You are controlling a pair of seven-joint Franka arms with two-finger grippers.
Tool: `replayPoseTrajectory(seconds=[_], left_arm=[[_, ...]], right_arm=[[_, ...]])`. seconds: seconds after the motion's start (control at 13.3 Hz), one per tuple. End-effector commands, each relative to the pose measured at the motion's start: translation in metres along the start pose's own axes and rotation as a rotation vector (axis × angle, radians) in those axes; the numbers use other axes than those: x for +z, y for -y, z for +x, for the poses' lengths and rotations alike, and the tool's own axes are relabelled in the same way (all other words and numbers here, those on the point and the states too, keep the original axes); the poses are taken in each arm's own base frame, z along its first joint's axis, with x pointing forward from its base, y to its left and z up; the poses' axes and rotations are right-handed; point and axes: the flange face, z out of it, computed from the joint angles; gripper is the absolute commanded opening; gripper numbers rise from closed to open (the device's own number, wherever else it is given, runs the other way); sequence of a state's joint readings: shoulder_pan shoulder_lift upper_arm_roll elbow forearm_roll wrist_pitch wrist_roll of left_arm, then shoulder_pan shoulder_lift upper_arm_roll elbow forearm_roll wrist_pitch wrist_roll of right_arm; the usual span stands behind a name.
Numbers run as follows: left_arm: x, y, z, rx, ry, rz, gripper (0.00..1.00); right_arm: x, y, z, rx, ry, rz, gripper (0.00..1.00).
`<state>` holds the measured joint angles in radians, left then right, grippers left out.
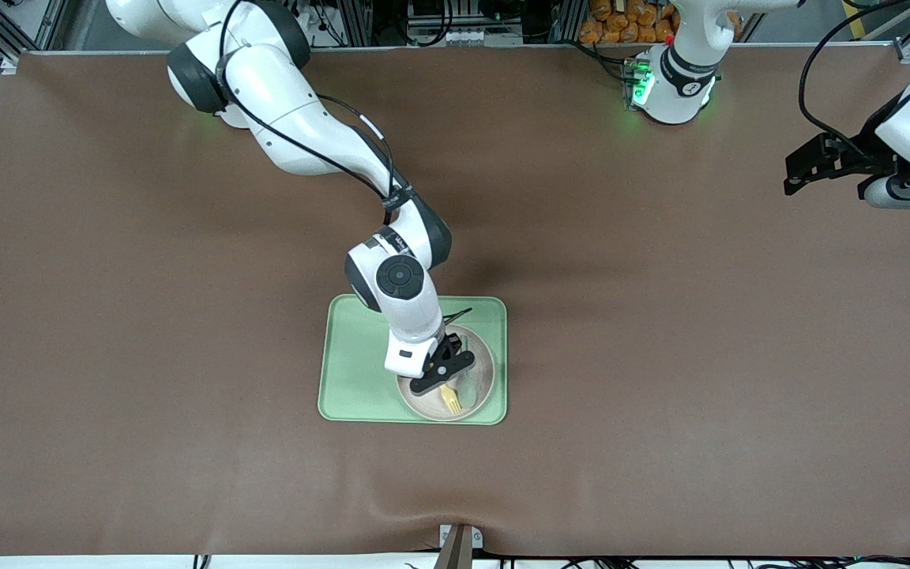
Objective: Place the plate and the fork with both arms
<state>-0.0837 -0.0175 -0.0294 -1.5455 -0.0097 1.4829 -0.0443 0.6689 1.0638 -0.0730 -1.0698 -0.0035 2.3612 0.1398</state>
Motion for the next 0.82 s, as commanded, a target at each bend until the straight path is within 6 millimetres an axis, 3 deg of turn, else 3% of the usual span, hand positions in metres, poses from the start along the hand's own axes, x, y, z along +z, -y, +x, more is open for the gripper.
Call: replayPoseTrajectory(seconds=[0.0, 0.3, 0.67, 0.75], left_arm=[[-0.003, 0.006, -0.006, -0.008, -0.015, 0.023, 1.0], [-0.003, 0.008, -0.006, -0.011, -0.015, 0.023, 1.0], [-0.004, 0.007, -0.007, -0.008, -0.015, 0.023, 1.0], [-0.005, 0.007, -0.007, -0.008, -0.015, 0.023, 1.0]], right_arm=[[-0.009, 0.002, 0.005, 0.023, 0.015, 0.012, 0.08], [-0.045, -0.003, 0.015, 0.063, 0.026, 0.037, 0.08], [-0.083, -0.045, 0.027, 0.13, 0.03, 0.044, 0.09], [-0.081, -0.066, 0.027, 0.159, 0.034, 0.043, 0.09]])
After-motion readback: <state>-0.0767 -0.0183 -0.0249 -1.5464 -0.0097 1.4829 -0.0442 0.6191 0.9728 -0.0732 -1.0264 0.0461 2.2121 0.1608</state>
